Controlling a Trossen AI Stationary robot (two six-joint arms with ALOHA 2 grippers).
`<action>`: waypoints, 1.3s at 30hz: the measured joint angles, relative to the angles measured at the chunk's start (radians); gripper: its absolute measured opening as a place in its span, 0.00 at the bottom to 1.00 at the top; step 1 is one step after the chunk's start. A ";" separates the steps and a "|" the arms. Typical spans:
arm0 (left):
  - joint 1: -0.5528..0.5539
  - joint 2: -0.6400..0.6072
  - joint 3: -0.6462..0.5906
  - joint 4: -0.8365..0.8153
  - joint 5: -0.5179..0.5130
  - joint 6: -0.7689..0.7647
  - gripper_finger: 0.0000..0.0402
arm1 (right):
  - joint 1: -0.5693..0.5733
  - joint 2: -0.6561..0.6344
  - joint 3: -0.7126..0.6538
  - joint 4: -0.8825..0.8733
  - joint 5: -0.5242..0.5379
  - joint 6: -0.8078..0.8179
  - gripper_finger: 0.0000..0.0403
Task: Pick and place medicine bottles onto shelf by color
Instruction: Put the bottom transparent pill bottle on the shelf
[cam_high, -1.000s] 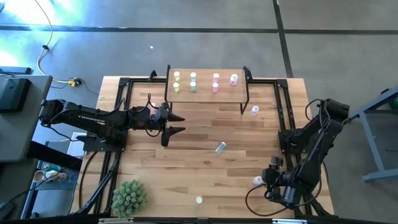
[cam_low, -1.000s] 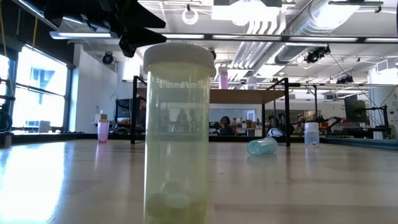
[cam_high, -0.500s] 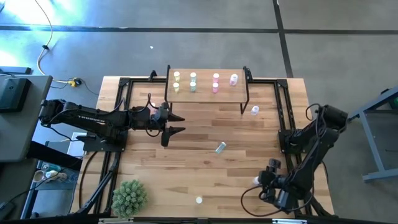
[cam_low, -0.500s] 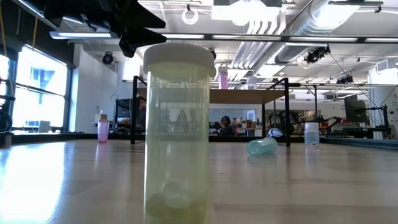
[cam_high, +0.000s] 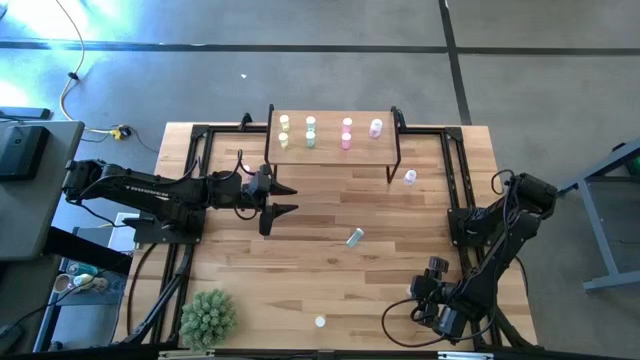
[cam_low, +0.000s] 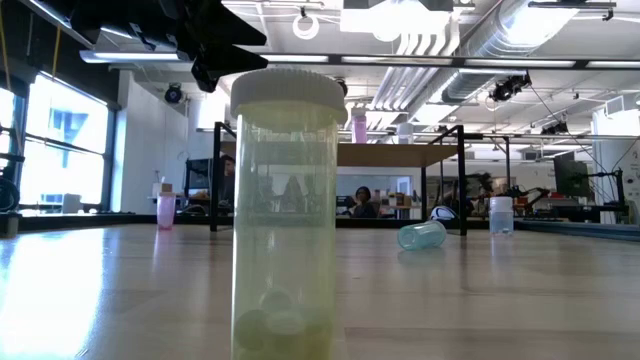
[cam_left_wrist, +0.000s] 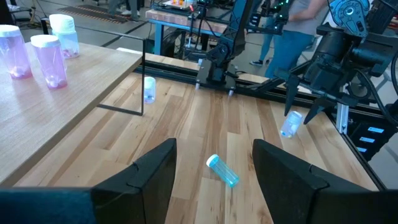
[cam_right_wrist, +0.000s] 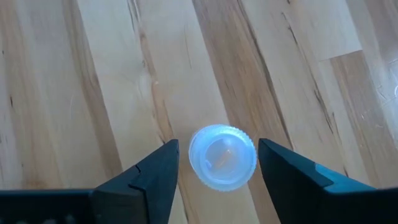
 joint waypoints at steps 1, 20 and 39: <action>0.000 0.000 0.000 0.000 0.000 0.000 0.50 | 0.000 0.000 0.000 0.000 -0.001 0.000 0.51; 0.000 0.000 0.000 -0.003 -0.055 0.000 0.50 | -0.015 -0.004 0.001 0.022 -0.005 0.025 0.30; 0.000 0.000 0.000 -0.003 -0.101 0.000 0.50 | -0.287 -0.038 0.001 0.334 0.056 -0.300 0.30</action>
